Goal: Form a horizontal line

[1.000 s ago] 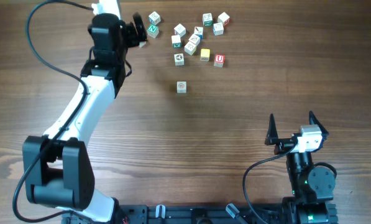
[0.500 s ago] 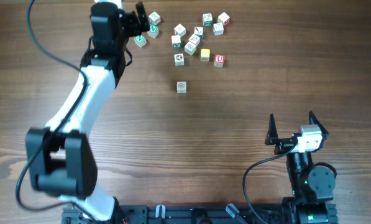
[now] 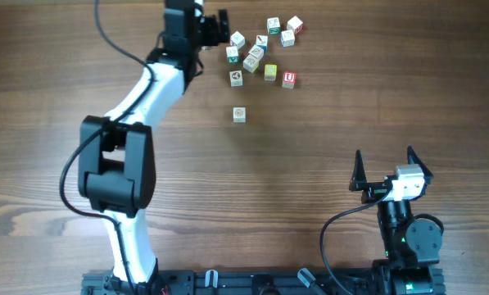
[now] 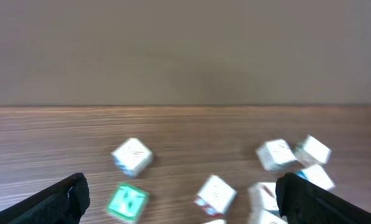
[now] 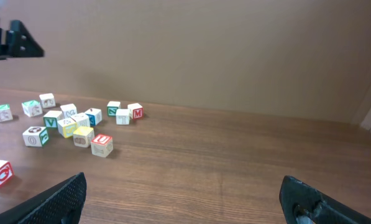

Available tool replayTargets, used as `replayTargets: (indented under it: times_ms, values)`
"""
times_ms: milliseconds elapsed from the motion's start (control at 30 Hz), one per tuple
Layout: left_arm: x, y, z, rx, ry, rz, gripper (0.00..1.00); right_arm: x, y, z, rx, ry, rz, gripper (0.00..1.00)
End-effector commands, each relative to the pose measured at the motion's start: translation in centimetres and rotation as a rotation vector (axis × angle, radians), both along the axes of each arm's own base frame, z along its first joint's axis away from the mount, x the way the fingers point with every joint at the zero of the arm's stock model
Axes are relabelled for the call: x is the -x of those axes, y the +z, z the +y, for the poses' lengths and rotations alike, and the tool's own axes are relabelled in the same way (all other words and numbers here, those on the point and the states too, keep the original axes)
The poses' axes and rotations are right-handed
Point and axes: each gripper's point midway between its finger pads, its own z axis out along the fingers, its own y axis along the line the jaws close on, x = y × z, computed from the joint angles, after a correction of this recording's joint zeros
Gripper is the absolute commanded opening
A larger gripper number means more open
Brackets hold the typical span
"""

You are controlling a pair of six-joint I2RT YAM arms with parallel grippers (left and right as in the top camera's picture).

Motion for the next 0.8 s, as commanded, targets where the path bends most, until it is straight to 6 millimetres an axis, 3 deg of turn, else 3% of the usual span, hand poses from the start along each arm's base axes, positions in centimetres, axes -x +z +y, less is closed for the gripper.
replayTargets:
  times_ms: [0,167,300,767]
  values:
    - [-0.2,-2.7,-2.1,-0.030,-0.056,0.025,1.00,0.0,0.1,0.4,0.008,0.021,-0.008,1.00]
    - [-0.1,-6.2,-2.2,0.008,-0.028,0.097,0.97,0.0,0.1,0.4,0.008,0.021,-0.008,1.00]
    - [-0.1,-7.7,-2.0,0.056,0.007,0.138,0.95,0.0,0.1,0.4,0.008,0.021,-0.007,1.00]
    - [1.5,-10.4,-3.0,0.042,-0.009,0.233,0.85,0.0,0.1,0.4,0.008,0.021,-0.008,1.00]
